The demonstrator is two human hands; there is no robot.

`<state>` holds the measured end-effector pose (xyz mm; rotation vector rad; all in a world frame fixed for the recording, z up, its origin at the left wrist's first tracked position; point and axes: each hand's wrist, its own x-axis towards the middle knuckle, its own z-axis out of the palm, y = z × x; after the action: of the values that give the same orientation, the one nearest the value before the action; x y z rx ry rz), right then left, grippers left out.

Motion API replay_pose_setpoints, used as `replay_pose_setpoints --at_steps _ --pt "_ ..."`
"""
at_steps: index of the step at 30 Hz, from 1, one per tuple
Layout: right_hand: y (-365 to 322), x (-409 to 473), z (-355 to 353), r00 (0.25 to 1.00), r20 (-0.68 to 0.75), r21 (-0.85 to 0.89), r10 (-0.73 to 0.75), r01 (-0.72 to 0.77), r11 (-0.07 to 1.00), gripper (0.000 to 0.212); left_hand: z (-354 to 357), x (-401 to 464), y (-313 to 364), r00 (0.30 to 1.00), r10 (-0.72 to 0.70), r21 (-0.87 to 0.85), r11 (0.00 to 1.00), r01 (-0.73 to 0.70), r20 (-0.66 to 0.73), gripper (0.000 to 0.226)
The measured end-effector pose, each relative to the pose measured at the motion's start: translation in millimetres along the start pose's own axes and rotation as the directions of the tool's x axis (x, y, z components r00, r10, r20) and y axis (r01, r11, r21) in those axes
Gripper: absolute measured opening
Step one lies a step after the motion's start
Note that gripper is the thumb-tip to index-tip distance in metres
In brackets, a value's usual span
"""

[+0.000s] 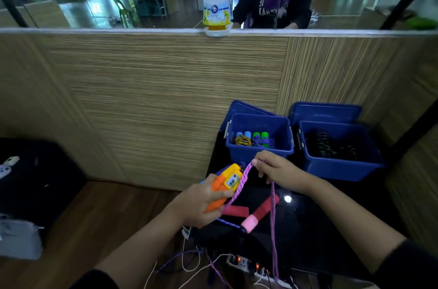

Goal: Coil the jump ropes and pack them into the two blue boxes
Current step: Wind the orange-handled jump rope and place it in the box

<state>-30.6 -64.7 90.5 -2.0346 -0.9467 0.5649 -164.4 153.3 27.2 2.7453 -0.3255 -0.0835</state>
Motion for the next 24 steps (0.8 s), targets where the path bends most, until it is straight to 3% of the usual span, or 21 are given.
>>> replay_pose_setpoints --at_steps 7,16,22,24 --pt "-4.9 6.9 2.6 0.998 0.027 0.069 -0.048 0.046 0.997 0.024 4.1 -2.8 3.5 1.000 -0.021 -0.106 0.994 0.019 -0.017 0.059" --pt "-4.3 25.0 8.3 0.997 0.048 0.138 -0.067 0.060 0.989 0.021 -4.5 -0.5 21.6 0.996 0.088 -0.073 0.993 -0.089 -0.023 0.034" --pt "12.0 33.2 25.6 1.000 -0.019 -0.044 -0.019 0.018 0.999 0.023 -2.9 -0.6 25.4 0.989 0.086 -0.035 0.995 -0.091 -0.119 0.058" --pt "14.1 32.1 32.2 0.999 -0.024 0.012 0.044 -0.044 0.999 0.027 -5.3 2.2 24.2 0.983 0.132 -0.025 0.990 -0.136 -0.126 0.058"
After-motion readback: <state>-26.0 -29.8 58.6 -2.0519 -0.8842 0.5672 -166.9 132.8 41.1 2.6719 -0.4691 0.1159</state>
